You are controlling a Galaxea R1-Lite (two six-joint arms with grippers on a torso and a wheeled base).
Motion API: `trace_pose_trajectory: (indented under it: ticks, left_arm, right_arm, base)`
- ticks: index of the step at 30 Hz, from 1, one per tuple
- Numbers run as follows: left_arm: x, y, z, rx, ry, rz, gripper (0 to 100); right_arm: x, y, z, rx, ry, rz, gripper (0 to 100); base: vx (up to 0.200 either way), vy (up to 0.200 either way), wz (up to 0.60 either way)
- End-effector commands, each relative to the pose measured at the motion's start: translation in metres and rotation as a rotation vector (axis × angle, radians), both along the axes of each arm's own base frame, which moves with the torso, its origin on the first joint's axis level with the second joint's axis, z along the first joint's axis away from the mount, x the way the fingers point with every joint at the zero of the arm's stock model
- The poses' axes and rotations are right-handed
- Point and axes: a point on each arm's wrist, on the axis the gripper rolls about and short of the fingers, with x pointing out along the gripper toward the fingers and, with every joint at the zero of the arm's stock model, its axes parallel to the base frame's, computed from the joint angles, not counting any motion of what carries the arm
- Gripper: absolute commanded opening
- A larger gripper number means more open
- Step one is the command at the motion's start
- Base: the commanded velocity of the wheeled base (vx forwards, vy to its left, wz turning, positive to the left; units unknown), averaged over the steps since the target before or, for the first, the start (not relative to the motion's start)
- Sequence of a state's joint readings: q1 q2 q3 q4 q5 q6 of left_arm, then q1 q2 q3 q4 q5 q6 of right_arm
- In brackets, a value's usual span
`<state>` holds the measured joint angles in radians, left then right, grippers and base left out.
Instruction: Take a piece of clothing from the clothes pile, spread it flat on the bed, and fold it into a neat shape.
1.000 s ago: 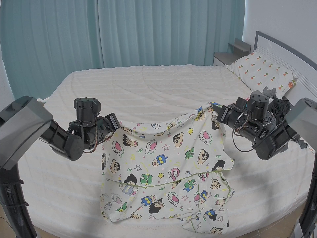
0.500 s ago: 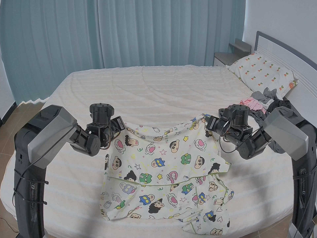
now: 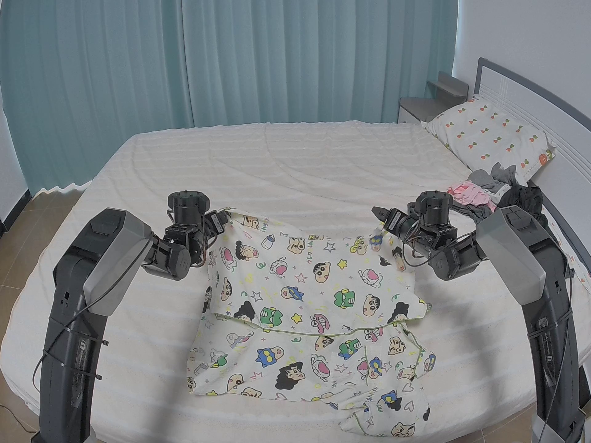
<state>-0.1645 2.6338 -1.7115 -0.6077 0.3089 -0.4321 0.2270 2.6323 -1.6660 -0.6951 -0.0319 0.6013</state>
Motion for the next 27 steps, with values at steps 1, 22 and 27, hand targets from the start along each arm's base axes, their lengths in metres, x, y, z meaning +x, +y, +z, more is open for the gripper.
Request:
trace_pose_trajectory:
  ticks: [1, 22, 27]
  left_arm:
    - [0.007, 0.022, -0.007, 0.014, 0.003, 0.043, 100]
    - [-0.083, 0.059, 0.048, -0.218, 0.250, -0.004, 100]
    - [-0.156, 0.055, 0.049, -0.363, 0.327, -0.077, 100]
  right_arm:
    - [0.009, -0.010, -0.002, 0.027, 0.018, -0.035, 100]
    - [-0.120, -0.131, 0.003, -0.123, 0.344, 0.058, 100]
    - [-0.162, -0.149, -0.009, -0.232, 0.343, 0.081, 100]
  base:
    - [0.000, 0.000, 0.00]
    - [0.000, 0.000, 0.00]
    - [0.000, 0.000, 0.00]
